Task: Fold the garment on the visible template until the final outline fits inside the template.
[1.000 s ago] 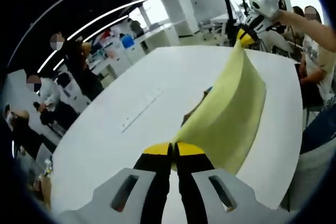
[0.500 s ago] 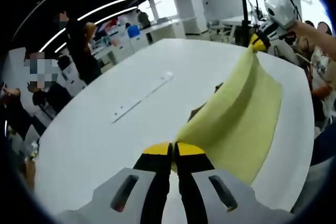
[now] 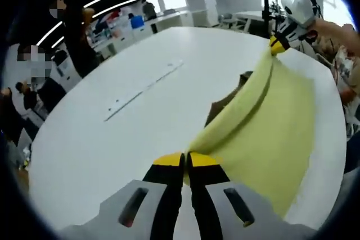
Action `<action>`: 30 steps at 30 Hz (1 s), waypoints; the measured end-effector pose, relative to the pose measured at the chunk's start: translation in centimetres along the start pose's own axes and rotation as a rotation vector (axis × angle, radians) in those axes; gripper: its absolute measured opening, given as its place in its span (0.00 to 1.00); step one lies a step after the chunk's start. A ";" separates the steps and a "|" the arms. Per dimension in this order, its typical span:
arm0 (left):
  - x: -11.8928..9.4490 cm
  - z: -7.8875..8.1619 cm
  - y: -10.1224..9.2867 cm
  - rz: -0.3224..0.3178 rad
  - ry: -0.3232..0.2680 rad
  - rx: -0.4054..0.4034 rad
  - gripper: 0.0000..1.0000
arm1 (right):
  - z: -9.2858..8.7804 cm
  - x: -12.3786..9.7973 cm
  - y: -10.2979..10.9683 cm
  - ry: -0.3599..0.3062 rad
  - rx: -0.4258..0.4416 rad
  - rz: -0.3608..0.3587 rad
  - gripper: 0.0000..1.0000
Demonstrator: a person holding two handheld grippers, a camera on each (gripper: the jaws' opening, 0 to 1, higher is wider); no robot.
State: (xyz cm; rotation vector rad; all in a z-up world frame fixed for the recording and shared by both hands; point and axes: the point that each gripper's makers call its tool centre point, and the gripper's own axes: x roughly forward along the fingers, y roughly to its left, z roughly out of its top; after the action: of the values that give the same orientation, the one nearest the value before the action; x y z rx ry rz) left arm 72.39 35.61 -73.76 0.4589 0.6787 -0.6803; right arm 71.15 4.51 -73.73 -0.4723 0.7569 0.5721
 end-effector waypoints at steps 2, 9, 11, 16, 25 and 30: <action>0.5 -0.5 0.1 -0.003 0.014 -0.002 0.01 | -0.2 0.6 0.0 0.005 -0.001 0.007 0.00; 2.0 -2.3 0.3 -0.016 0.047 -0.076 0.02 | -1.5 2.7 0.3 0.048 -0.069 0.054 0.00; 2.1 -2.4 0.4 -0.014 0.047 -0.072 0.02 | -1.7 3.1 0.3 0.054 -0.061 0.067 0.00; 2.2 -2.4 0.9 -0.011 0.054 -0.022 0.05 | -1.9 3.6 0.4 0.060 -0.050 0.086 0.00; 0.6 -2.5 1.2 -0.032 0.021 0.068 0.10 | -2.3 2.9 -0.1 0.071 -0.062 0.079 0.11; 0.5 -2.7 0.9 -0.041 0.017 0.136 0.16 | -2.3 2.5 0.2 0.070 -0.146 0.062 0.21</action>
State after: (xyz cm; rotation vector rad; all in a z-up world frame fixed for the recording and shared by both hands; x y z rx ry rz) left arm 72.17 37.65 -75.81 0.5777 0.6617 -0.7648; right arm 71.33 4.11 -77.05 -0.6082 0.8021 0.6750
